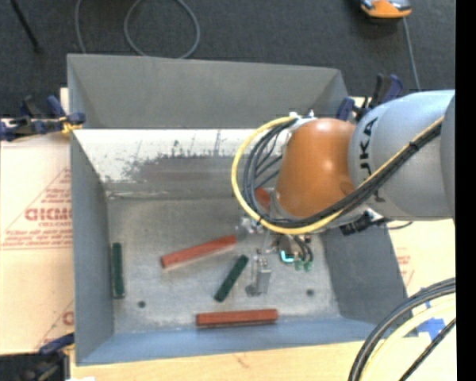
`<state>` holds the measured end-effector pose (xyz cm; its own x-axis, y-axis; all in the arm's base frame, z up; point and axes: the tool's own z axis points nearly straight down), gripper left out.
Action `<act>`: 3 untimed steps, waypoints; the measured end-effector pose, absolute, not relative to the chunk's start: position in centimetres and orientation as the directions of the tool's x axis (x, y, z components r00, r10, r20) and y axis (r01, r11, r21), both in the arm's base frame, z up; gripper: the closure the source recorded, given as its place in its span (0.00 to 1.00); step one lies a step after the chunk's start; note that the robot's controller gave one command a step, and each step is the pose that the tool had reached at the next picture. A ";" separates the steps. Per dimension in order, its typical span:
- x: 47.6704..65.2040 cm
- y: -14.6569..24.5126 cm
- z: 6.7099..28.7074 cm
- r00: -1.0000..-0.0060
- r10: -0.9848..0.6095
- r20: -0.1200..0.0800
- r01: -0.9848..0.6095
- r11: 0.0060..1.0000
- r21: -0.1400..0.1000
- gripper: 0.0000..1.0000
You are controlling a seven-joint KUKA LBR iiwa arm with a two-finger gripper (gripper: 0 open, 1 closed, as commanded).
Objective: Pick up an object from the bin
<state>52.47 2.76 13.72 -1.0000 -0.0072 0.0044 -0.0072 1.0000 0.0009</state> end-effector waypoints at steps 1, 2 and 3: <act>58.0 9.3 6.7 -1.000 0.026 -0.004 0.026 1.000 0.004 0.00; 56.6 9.1 10.2 -0.999 -0.048 -0.004 -0.048 0.999 -0.001 0.00; 55.8 9.4 10.0 -0.992 0.128 0.001 0.128 0.992 0.001 0.00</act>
Offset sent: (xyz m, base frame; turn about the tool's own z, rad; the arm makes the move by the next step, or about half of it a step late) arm 0.0539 0.0613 -0.0672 0.0398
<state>55.84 9.44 10.03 -0.9917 0.1282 0.0005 0.1282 0.9917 0.0014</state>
